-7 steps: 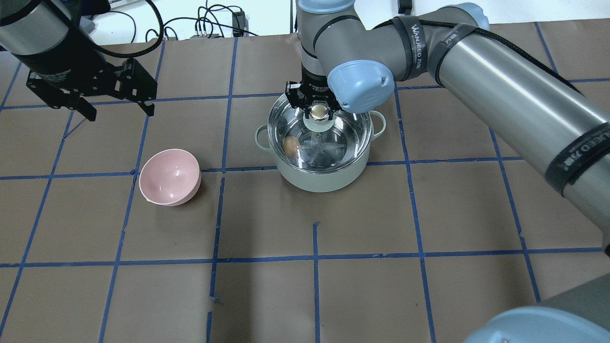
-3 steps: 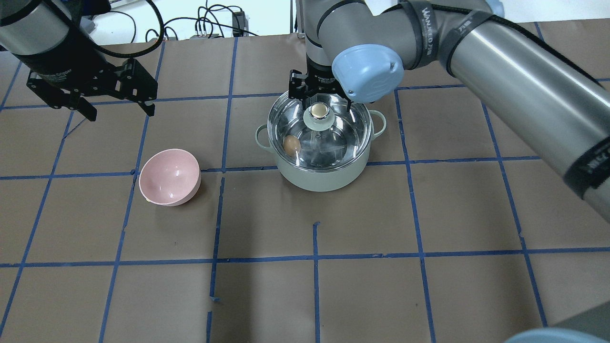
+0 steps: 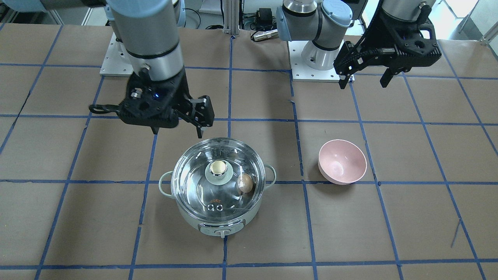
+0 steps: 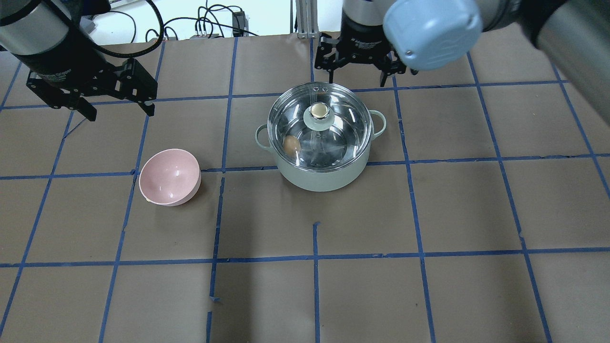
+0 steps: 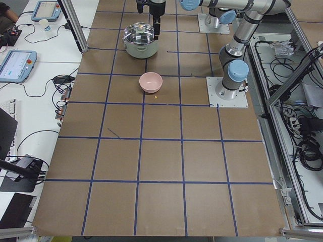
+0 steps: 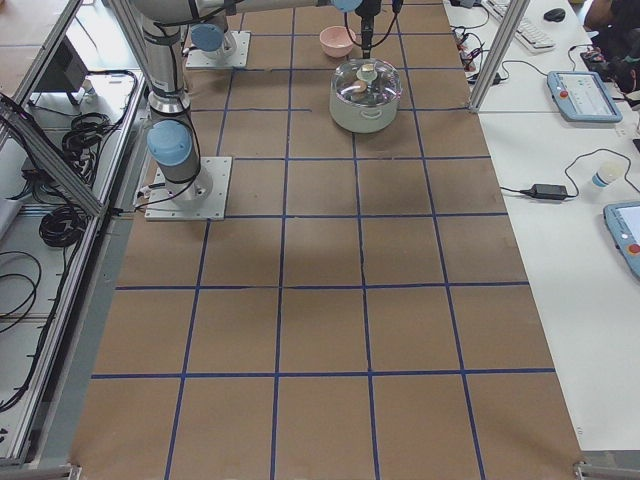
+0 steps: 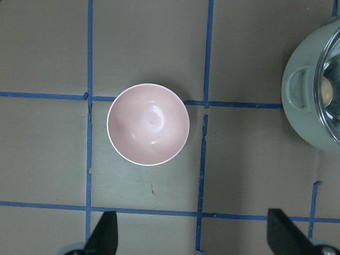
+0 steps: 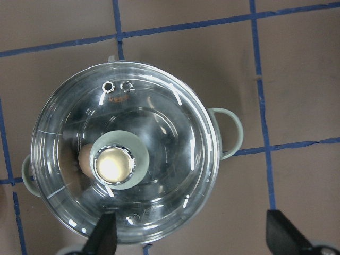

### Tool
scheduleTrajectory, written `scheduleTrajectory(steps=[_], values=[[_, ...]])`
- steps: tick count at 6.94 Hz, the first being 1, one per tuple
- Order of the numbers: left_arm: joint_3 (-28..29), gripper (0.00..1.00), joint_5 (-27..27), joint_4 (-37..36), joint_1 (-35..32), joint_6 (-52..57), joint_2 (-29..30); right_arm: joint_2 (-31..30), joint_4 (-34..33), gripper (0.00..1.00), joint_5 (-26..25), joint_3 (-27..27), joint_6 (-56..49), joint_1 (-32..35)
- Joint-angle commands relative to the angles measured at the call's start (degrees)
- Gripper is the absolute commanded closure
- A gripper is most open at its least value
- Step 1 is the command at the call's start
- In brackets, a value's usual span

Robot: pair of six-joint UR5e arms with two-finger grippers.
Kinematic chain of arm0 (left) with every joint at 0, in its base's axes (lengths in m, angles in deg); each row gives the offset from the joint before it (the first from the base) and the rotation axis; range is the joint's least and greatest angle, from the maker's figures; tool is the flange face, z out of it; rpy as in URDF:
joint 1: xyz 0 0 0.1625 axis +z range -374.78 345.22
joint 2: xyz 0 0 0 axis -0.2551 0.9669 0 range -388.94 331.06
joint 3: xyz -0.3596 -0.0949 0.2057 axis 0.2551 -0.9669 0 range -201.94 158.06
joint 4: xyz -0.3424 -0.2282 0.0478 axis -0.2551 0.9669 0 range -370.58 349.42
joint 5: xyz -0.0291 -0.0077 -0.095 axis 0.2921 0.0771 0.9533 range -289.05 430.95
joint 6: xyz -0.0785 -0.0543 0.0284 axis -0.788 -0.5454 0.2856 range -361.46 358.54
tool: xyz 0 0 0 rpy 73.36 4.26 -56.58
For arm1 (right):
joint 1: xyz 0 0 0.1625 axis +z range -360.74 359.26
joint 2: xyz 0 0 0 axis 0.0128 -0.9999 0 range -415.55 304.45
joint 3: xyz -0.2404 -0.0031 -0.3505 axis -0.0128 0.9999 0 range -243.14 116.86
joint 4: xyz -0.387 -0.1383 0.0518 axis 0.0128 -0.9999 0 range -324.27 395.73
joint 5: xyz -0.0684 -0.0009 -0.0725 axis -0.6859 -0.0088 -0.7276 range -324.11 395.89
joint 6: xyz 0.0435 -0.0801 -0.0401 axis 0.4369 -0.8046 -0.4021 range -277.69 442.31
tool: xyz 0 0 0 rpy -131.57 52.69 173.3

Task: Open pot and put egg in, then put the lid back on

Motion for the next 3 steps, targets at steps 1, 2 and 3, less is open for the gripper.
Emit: scheduleTrajectory(steps=[1,2,3], values=[[0.0,0.0,0.0,0.0,0.0,0.0,0.0,-8.3,6.8,0.01,0.9,-4.0,-11.2,-6.4],[-0.1,0.0,0.0,0.0,0.0,0.1,0.0,-10.7,5.7,0.0,1.4,-8.0,-12.0,-8.3],[0.0,0.0,0.0,0.0,0.0,0.0,0.0,-11.1,5.7,0.0,1.3,-8.3,-12.1,-8.5]])
